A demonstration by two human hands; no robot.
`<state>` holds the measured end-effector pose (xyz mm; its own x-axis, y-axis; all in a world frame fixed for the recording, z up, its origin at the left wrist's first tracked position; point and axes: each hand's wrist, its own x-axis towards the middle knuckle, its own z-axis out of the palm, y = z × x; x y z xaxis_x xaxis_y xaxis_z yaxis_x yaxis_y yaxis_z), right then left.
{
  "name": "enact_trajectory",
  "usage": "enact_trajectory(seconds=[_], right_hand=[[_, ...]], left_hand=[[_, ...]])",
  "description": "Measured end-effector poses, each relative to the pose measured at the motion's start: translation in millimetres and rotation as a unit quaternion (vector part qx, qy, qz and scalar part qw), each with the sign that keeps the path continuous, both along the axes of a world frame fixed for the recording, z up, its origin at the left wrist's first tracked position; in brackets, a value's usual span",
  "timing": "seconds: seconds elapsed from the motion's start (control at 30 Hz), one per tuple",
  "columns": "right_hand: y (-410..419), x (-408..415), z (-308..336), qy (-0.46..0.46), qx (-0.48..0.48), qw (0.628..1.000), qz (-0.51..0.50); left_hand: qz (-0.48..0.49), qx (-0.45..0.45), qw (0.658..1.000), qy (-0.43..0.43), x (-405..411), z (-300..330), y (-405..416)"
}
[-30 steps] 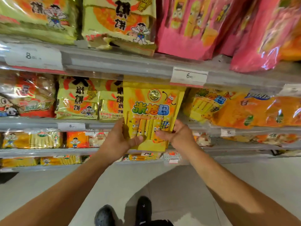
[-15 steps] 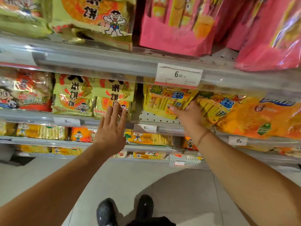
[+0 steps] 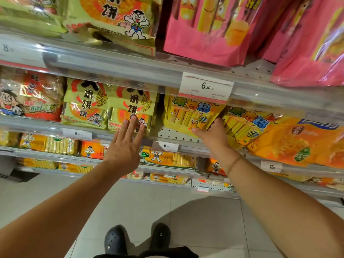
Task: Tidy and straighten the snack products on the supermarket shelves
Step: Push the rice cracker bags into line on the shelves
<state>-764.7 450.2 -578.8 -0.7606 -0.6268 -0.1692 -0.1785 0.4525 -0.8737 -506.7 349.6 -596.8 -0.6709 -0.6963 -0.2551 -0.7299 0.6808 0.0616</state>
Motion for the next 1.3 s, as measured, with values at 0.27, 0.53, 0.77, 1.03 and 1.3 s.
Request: enact_trajectory(seconds=[0.27, 0.53, 0.77, 1.03, 1.3], right_hand=[[44, 46, -14, 0.144, -0.024, 0.988, -0.042], [2, 142, -1, 0.131, -0.058, 0.987, 0.07], [-83, 273, 9, 0.087, -0.055, 0.98, 0.168], [-159, 375, 18, 0.1, -0.025, 0.965, 0.239], [-225, 400, 8, 0.33, -0.002, 0.87, 0.366]], left_hand=[[0.105, -0.002, 0.994, 0.006, 38, -17, 10], [0.212, 0.101, 0.972, -0.005, 149, -40, -1], [0.228, 0.099, 0.964, 0.093, 270, -19, -47], [0.214, 0.061, 0.966, 0.134, 369, 16, -111], [0.168, 0.037, 0.976, 0.134, 378, 24, -178]])
